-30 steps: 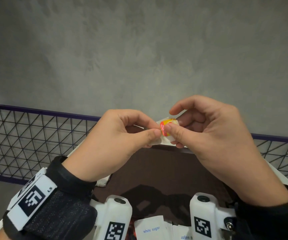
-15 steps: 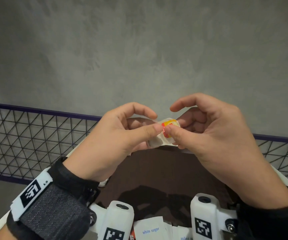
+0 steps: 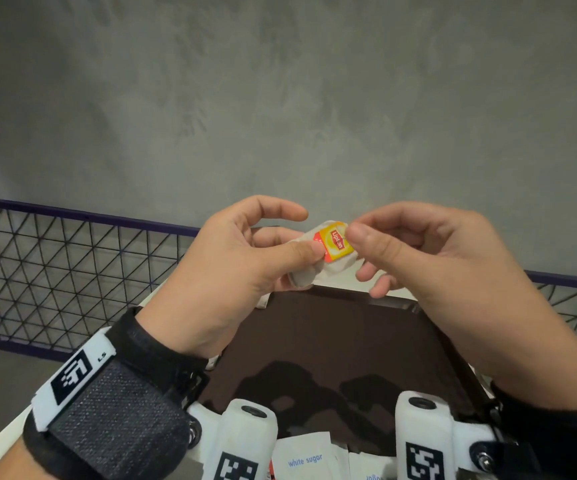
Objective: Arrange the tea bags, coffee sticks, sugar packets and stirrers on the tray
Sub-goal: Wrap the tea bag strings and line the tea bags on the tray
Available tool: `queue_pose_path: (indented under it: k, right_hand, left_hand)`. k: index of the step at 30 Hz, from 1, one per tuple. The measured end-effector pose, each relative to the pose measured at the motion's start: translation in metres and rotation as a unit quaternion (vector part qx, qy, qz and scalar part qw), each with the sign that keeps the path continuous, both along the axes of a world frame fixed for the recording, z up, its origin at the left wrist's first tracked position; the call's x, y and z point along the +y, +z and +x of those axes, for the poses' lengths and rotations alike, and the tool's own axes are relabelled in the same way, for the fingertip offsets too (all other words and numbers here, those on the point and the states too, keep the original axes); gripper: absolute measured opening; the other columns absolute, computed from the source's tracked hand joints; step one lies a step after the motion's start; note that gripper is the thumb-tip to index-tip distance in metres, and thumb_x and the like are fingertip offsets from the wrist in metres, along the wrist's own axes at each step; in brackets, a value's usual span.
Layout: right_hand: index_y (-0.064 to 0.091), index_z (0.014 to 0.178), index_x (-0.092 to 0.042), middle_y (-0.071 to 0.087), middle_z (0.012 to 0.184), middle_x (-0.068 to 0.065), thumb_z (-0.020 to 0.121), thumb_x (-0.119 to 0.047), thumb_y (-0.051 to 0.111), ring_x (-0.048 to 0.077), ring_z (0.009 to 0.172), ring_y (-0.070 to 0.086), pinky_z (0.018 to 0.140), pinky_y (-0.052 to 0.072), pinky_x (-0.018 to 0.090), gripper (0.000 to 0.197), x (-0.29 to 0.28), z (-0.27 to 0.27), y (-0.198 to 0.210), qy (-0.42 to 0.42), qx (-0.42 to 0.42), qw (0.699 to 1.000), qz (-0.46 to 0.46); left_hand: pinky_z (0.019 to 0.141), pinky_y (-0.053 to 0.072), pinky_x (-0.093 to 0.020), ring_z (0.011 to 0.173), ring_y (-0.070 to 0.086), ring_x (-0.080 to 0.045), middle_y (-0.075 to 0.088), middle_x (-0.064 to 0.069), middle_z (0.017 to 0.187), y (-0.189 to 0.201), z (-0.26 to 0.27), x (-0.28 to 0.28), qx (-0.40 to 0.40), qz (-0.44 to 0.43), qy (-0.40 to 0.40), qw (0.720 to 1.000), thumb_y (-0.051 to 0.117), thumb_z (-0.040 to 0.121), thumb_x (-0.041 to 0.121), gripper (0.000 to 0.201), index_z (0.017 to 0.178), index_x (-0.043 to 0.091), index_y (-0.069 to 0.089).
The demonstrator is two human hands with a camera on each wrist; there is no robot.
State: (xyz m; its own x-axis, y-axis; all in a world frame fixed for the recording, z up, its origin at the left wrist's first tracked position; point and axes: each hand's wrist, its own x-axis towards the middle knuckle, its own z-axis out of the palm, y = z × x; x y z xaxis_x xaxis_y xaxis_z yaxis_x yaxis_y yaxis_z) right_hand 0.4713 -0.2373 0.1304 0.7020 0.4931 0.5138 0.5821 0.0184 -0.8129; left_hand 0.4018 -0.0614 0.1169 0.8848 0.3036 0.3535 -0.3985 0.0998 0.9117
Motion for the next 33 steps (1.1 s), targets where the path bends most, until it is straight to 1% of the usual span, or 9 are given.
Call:
queue_pose_path:
  k: [6,10,14,16,19,23,25,29,33]
  right_hand:
    - [0.078,0.082,-0.012,0.074,0.075,0.008,0.082,-0.031,0.075,0.010,0.064,0.059,0.056,0.051,0.027,0.019,0.018,-0.009,-0.012,0.025,0.009,1.000,0.006]
    - [0.074,0.090,-0.002,0.075,0.086,0.017,0.088,-0.019,0.071,0.019,0.069,0.064,0.054,0.056,0.028,0.018,0.040,-0.019,-0.018,0.070,0.114,0.990,0.038]
    - [0.069,0.084,-0.008,0.075,0.085,0.013,0.095,-0.019,0.070,0.019,0.069,0.066,0.065,0.062,0.039,0.015,0.081,-0.004,-0.012,0.045,0.045,0.990,-0.125]
    - [0.069,0.083,-0.014,0.077,0.083,0.009,0.095,-0.024,0.072,0.025,0.071,0.070,0.072,0.064,0.050,0.016,0.108,0.015,-0.013,0.017,-0.040,0.966,-0.256]
    - [0.067,0.084,-0.019,0.076,0.086,0.012,0.089,-0.030,0.077,0.036,0.080,0.075,0.075,0.062,0.054,0.016,0.141,0.049,-0.030,-0.014,-0.096,0.889,-0.447]
    - [0.064,0.088,-0.019,0.070,0.089,0.010,0.090,-0.019,0.077,0.015,0.053,0.068,0.050,0.057,0.026,0.013,0.168,0.087,-0.060,-0.053,-0.072,0.826,-0.556]
    - [0.064,0.091,-0.012,0.068,0.080,0.011,0.091,-0.013,0.075,0.013,0.052,0.064,0.051,0.055,0.024,0.012,0.176,0.102,-0.074,-0.064,-0.008,0.838,-0.542]
    - [0.056,0.091,-0.009,0.066,0.079,0.016,0.092,0.003,0.069,0.025,0.070,0.070,0.078,0.061,0.043,0.017,0.190,0.126,-0.096,-0.079,0.110,0.852,-0.506]
    - [0.055,0.088,-0.007,0.068,0.080,0.017,0.092,0.003,0.069,0.026,0.069,0.069,0.079,0.061,0.044,0.018,0.199,0.136,-0.104,-0.095,0.159,0.863,-0.469]
  left_hand:
    - [0.059,0.055,-0.025,0.062,0.068,-0.018,0.075,-0.009,0.077,-0.005,-0.020,0.013,-0.006,0.046,0.000,0.999,0.087,0.065,0.003,0.049,0.107,0.012,0.065]
    - [0.062,0.061,-0.032,0.074,0.076,-0.025,0.078,-0.015,0.089,-0.020,-0.043,0.056,0.008,0.034,0.035,0.999,0.081,0.065,0.009,0.046,0.109,0.013,0.066]
    - [0.061,0.061,-0.029,0.084,0.078,-0.027,0.079,-0.013,0.100,-0.045,-0.042,0.105,0.076,-0.075,0.076,0.991,0.072,0.072,0.018,0.030,0.101,0.013,0.066]
    - [0.060,0.060,-0.025,0.085,0.078,-0.023,0.079,-0.011,0.103,-0.053,-0.040,0.124,0.101,-0.139,0.072,0.982,0.070,0.077,0.019,0.025,0.102,0.014,0.065]
    - [0.057,0.059,-0.022,0.079,0.077,-0.018,0.078,-0.008,0.098,-0.065,-0.038,0.142,0.125,-0.233,0.054,0.963,0.067,0.089,0.015,0.016,0.104,0.012,0.061]
    - [0.055,0.059,-0.022,0.071,0.075,-0.017,0.073,-0.009,0.087,-0.078,-0.039,0.157,0.130,-0.286,0.053,0.948,0.061,0.096,0.010,0.005,0.093,0.006,0.062]
    - [0.054,0.059,-0.023,0.069,0.075,-0.018,0.072,-0.009,0.084,-0.083,-0.037,0.161,0.127,-0.306,0.050,0.942,0.060,0.096,0.009,0.011,0.105,0.003,0.062]
    - [0.052,0.058,-0.024,0.065,0.074,-0.019,0.070,-0.010,0.082,-0.087,-0.032,0.165,0.123,-0.327,0.041,0.936,0.058,0.098,0.009,0.018,0.115,0.002,0.059]
    - [0.051,0.058,-0.024,0.062,0.073,-0.018,0.069,-0.008,0.078,-0.090,-0.030,0.168,0.126,-0.324,0.038,0.937,0.058,0.098,0.009,0.016,0.112,0.002,0.059]
